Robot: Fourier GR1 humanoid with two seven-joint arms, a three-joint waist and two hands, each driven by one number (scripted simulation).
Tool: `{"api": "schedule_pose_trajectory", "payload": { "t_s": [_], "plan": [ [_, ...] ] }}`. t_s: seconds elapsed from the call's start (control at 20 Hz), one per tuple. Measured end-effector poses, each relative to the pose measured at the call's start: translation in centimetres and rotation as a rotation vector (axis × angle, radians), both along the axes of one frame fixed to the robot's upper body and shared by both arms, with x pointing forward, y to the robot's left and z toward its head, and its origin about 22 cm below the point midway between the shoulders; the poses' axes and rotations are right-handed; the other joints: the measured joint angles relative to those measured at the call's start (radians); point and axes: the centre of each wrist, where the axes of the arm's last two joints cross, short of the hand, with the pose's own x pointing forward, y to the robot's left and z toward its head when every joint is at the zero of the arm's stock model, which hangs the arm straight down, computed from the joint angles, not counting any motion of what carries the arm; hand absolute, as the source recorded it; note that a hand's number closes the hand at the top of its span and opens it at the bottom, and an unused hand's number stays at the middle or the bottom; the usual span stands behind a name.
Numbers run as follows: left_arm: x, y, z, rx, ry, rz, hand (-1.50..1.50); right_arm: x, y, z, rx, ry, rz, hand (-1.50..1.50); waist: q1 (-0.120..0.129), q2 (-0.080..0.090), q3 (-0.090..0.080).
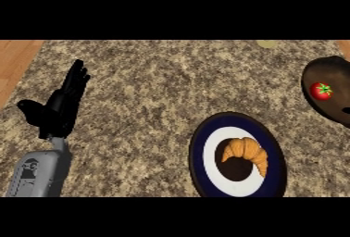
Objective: Pick the tomato from the plate and place it in the pan
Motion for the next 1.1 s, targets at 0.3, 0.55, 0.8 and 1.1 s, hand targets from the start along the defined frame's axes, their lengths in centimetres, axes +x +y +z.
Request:
{"api": "schedule_pose_trajectory", "payload": {
  "t_s": [0.3,0.55,0.8,1.1],
  "plan": [
    [-0.7,0.7,-0.9,0.003,0.018,0.03,0.0,-4.4,-3.9,0.1,0.144,-0.022,0.08,-1.5,-0.028,-0.011,-0.002],
    [-0.8,1.1,-0.7,-0.002,0.017,0.047,0.0,-8.2,-6.8,1.0,0.153,0.003,0.061,-1.5,-0.046,-0.018,-0.003],
    [-1.3,1.7,-1.2,0.0,0.026,0.061,0.0,-11.2,-8.7,1.6,0.136,0.015,0.028,-1.5,-0.058,-0.025,-0.005],
    [-1.1,1.7,-0.7,0.004,0.027,0.069,0.0,-13.3,-9.6,1.7,0.104,0.054,0.02,-1.5,-0.063,-0.028,-0.006]
  ]
}}
